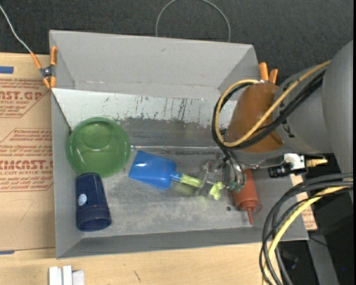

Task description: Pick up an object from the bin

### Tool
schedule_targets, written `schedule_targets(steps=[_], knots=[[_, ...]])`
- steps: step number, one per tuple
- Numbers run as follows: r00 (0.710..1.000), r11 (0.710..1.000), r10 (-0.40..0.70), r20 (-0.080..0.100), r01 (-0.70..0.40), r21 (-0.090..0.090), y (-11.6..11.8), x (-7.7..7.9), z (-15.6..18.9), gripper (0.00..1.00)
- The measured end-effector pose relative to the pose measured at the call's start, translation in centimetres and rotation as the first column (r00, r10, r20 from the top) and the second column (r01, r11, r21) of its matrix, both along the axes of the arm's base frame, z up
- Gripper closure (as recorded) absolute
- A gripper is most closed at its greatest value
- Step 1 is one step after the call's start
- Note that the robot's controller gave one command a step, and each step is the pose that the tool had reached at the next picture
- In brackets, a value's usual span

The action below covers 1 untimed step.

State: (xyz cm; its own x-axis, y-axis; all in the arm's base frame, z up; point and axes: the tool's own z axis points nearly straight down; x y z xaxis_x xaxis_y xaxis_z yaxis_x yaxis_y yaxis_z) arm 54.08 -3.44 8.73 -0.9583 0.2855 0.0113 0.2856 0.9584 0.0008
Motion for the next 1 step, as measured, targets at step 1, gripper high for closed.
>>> schedule_targets(steps=[1], knots=[[1.0, 1.0, 0.0, 0.004, 0.0, 0.0, 0.0, 0.12, 3.23, 1.0]])
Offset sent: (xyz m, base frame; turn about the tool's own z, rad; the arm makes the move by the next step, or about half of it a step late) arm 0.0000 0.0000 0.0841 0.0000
